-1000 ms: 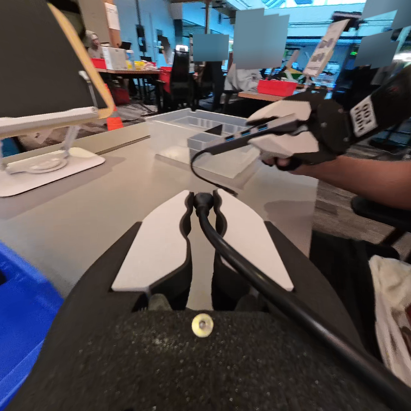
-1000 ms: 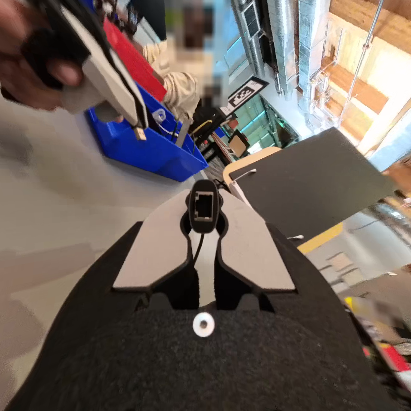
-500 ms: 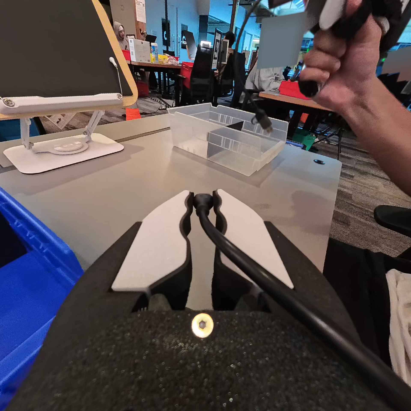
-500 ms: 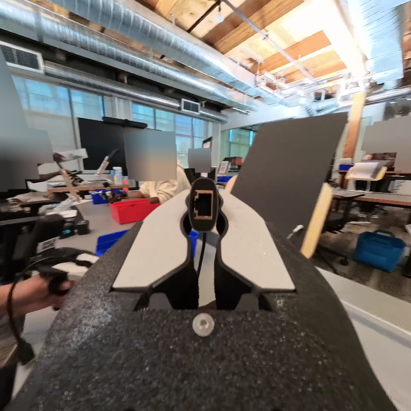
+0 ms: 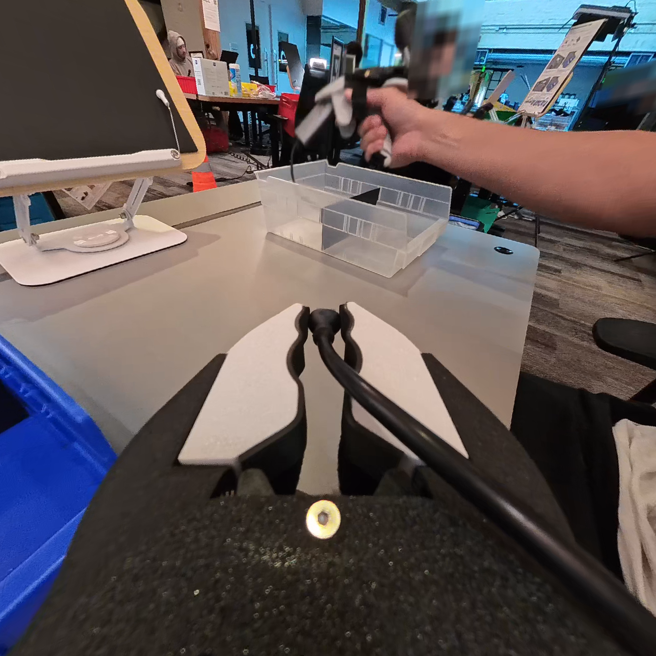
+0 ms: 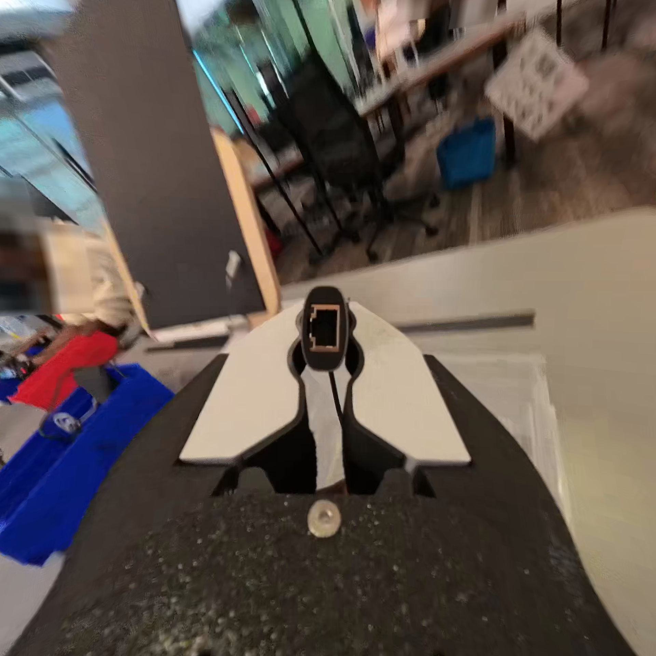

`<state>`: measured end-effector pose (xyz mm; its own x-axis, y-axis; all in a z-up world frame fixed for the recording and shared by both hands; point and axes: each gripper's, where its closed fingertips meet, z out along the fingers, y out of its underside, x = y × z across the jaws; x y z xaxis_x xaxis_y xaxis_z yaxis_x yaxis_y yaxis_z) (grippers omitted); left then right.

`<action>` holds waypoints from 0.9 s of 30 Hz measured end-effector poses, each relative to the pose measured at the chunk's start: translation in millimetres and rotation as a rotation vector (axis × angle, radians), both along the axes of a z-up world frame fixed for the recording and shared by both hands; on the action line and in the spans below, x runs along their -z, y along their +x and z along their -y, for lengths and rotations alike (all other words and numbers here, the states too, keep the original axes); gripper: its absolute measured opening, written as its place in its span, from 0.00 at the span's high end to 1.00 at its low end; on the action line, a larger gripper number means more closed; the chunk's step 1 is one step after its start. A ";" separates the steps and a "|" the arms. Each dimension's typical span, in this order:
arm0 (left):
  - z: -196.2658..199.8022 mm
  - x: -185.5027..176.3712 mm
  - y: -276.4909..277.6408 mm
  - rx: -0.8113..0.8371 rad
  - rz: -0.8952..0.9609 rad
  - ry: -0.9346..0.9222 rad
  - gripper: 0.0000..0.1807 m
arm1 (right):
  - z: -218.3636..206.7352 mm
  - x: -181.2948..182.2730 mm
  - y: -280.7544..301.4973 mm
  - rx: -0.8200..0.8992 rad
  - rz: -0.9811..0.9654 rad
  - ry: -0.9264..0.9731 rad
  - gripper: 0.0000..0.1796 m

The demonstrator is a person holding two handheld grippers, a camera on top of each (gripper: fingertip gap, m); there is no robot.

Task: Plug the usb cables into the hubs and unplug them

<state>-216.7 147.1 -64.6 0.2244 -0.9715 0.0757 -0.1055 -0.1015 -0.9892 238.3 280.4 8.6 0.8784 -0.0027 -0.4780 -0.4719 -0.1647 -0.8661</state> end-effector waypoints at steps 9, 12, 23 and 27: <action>-3.4 2.3 -3.9 -0.009 -0.003 -0.004 0.91 | 12.5 137.1 -0.3 -0.043 0.184 -0.749 0.78; -3.6 1.9 -4.6 -0.014 -0.009 0.006 0.91 | 21.4 138.6 12.6 -0.017 0.307 -0.836 0.69; -16.0 1.1 8.7 -0.069 -0.064 0.038 0.91 | 68.6 47.9 -142.4 -0.390 0.447 -0.436 0.69; -43.9 -0.6 23.5 -0.184 -0.185 0.099 0.91 | 171.4 24.4 -359.3 -1.005 0.203 -0.179 0.69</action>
<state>-193.2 191.0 -64.1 0.3986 -0.9140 -0.0763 -0.2745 -0.0395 -0.9608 -121.0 109.0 -15.8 0.5783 0.7188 -0.3859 0.1057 -0.5351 -0.8382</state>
